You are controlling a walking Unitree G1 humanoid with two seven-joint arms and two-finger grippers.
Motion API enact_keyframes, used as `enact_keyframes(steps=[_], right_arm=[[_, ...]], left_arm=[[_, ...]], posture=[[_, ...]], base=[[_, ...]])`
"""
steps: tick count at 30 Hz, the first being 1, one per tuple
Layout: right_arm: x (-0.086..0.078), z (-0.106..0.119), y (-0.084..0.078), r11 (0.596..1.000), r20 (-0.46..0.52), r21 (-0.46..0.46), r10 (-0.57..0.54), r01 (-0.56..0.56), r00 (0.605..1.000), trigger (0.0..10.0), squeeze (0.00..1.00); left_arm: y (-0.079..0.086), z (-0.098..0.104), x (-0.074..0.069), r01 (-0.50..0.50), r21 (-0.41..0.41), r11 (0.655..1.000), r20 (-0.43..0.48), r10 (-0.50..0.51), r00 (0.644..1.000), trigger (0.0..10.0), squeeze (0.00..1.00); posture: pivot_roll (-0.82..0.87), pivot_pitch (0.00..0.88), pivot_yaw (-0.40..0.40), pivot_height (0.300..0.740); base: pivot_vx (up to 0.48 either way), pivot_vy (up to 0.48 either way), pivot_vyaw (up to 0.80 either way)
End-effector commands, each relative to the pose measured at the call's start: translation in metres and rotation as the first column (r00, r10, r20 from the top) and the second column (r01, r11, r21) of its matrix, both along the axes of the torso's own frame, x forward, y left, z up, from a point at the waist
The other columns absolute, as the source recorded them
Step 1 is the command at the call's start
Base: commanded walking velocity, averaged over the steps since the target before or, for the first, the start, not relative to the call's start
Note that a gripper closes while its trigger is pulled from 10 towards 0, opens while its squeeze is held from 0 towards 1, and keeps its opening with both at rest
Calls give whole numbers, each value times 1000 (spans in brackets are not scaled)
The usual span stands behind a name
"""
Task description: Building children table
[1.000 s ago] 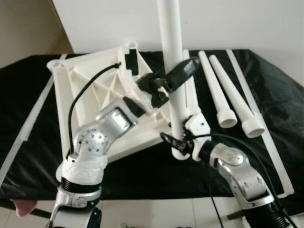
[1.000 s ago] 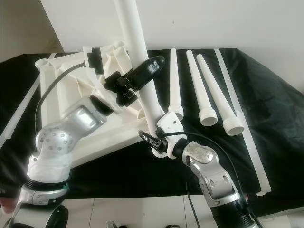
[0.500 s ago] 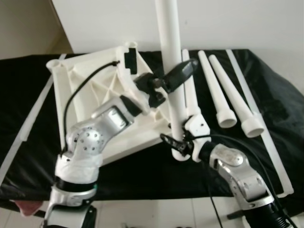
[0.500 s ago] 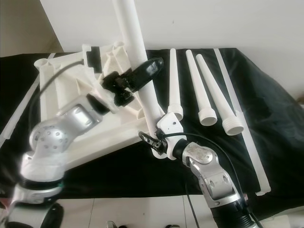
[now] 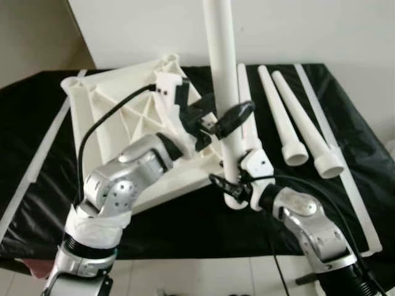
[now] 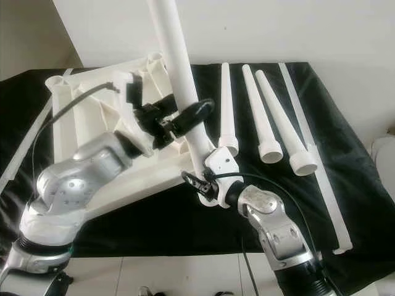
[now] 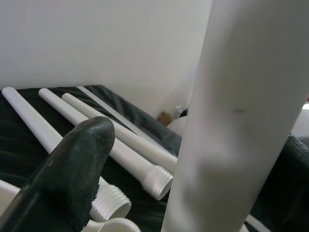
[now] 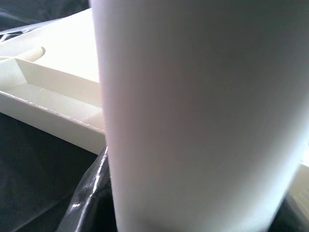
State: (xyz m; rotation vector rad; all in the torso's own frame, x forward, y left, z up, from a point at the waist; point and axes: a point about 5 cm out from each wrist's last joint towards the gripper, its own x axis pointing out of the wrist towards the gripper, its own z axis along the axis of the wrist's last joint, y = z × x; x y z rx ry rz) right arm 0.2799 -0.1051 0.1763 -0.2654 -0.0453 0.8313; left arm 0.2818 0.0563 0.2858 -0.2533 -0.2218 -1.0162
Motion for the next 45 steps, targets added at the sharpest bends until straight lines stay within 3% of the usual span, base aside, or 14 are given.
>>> enact_keyframes(steps=[1,2,9,11,12,17,20,21,26,28,29,38,40,45], right_arm=[[-2,4,2,1000,18,17,13,-13,1000,10000,0],[-2,4,2,1000,18,18,13,-13,1000,10000,0],[-1,4,1,1000,19,23,0,0,1000,10000,0],[-1,4,0,1000,19,25,-2,1,1000,10000,0],[-1,4,0,1000,18,27,-3,2,1000,10000,0],[-1,4,0,1000,17,29,-5,5,1000,10000,0],[-1,4,0,1000,17,29,-7,6,1000,10000,0],[0,3,-1,999,18,31,-17,16,1000,10000,0],[1,4,-1,998,25,43,-41,40,999,10000,0],[2,4,-1,996,34,61,-72,69,997,10000,0],[3,4,1,993,35,76,-93,90,995,10000,0],[6,4,5,982,36,107,-161,156,986,10000,0],[4,5,14,979,36,134,-161,155,986,10000,0],[4,5,18,978,32,142,-157,151,987,10000,0]], left_arm=[[-2,-4,-4,74,58,996,38,-76,996,0,0],[-3,-6,-3,59,89,994,46,-63,997,10000,0],[-3,-8,-3,27,142,990,113,-43,993,0,0],[-3,-8,-3,27,141,990,113,-44,993,0,0],[-4,-9,-2,22,157,987,112,-40,993,10000,0],[-4,-9,-3,27,161,987,134,-48,990,0,0],[-4,-9,-3,28,158,987,137,-50,989,0,0],[-3,-11,-2,19,156,988,127,-39,991,10000,0],[-2,-12,-2,7,147,989,127,-26,992,0,0],[-1,-11,-2,7,139,990,121,-24,992,0,0],[-2,-11,-2,12,144,990,114,-29,993,10000,0],[-4,-6,-7,41,110,993,139,-56,989,0,0],[-10,-8,-10,65,129,989,125,-82,989,10000,0],[-12,-4,-15,89,111,990,144,-105,984,0,0]], posture=[[-58,153,51,740],[-58,153,52,740],[-59,158,53,740],[-59,158,53,740],[-60,160,52,740],[-60,162,51,740],[-60,162,51,740],[-56,164,47,740],[-53,163,45,740],[-53,164,44,740],[-54,163,43,740],[-59,164,44,740],[-57,166,43,740],[-54,166,43,740]], base=[[0,0,0],[0,0,0],[0,0,0],[0,0,0],[0,0,0],[0,0,0],[0,0,0],[0,0,0],[0,0,0],[0,0,0],[0,0,0],[0,0,0],[0,0,0],[0,0,0]])
